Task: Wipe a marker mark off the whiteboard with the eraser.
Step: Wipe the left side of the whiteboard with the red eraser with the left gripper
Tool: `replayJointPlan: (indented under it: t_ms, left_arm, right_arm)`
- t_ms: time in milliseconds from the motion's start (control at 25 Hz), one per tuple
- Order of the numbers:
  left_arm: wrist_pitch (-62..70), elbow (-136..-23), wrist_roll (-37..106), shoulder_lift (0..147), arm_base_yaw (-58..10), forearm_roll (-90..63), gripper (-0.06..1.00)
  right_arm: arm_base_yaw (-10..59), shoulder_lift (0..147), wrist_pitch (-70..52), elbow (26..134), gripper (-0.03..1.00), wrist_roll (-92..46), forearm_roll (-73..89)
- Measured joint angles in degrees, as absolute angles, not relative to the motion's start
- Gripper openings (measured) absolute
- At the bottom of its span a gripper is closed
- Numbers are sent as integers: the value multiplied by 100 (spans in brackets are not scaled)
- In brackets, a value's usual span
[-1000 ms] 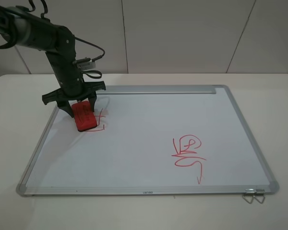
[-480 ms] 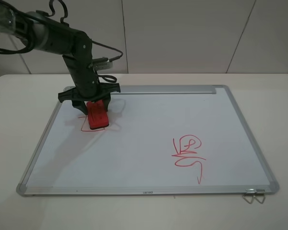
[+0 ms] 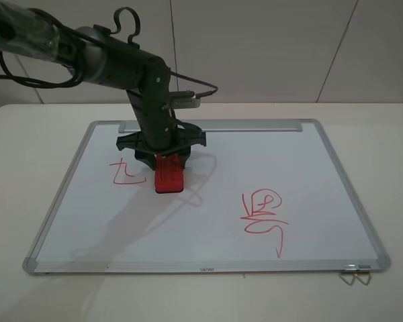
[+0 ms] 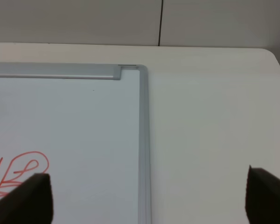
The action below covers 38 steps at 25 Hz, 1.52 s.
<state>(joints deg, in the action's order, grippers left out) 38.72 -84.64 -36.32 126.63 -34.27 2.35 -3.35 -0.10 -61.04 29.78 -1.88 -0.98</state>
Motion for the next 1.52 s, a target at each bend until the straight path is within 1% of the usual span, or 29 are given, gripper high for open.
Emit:
replayJointPlan:
  t_ms: [200,520,760,920,1000,1200,1320,1520]
  left_arm:
    - [3935,-8486,-3425,12663,-3217,0,56]
    - [4233,-8319,-3247,12615,-2558,169,56]
    - [4167,-7893,-3234,12482,-1859,352,56]
    - [4173,-7793,-3079,12459,-1362,424,56]
    - [4172,-7781,-2893,12452,-1232,431,56]
    - [4134,-7757,-2642,12441,-1251,439,56]
    - [4117,-7750,-2540,12441,-1378,538,57]
    - [4130,-7730,-2412,12468,-1898,918,57]
  right_arm:
    - [-335,-10,-6104,2978,71,-188,-98]
    - [-335,-10,-6104,2978,71,-188,-98]
    - [-335,-10,-6104,2978,71,-188,-98]
    - [-335,-10,-6104,2978,71,-188,-98]
    - [-335,-10,-6104,2978,71,-188,-98]
    - [-335,-10,-6104,2978,71,-188,-98]
    - [-335,-10,-6104,2978,71,-188,-98]
    - [-335,-10,-6104,2978,71,-188,-98]
